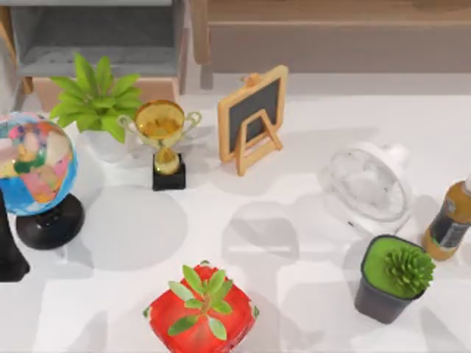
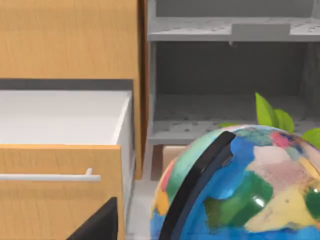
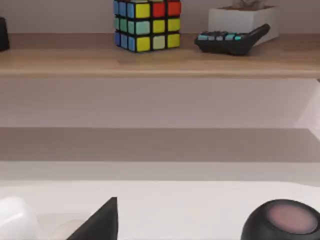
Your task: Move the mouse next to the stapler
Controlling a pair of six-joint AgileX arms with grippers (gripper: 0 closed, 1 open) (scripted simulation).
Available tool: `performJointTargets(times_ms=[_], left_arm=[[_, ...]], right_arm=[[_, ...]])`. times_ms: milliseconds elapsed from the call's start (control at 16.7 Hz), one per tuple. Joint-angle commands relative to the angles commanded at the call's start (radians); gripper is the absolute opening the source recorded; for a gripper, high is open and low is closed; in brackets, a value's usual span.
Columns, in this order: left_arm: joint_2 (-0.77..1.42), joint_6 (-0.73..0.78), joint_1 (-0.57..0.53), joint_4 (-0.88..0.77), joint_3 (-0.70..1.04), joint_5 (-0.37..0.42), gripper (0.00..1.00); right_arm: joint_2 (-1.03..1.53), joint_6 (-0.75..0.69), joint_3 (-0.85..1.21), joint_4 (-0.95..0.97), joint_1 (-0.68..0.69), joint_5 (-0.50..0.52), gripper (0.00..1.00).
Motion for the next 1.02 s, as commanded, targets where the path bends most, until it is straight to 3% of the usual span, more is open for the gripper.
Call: performJointTargets(times_ms=[240,480,720,1020], left_arm=[[0.030,0.006,0.005,-0.020,0.029,0.001,1.00],[0.212,0.040,0.028,-0.134,0.209,0.007,1.00],[0.561,0.096,0.073,-0.327,0.553,0.014,1.00],[1.162,0.182,0.152,-0.623,1.123,0.020,1.00]], right_arm=[[0.000,0.000,0.000,0.000,0.000,0.000,1.00],[0.000,0.000,0.000,0.000,0.000,0.000,1.00],[0.000,0.000,0.000,0.000,0.000,0.000,1.00],[0.000,0.000,0.000,0.000,0.000,0.000,1.00]])
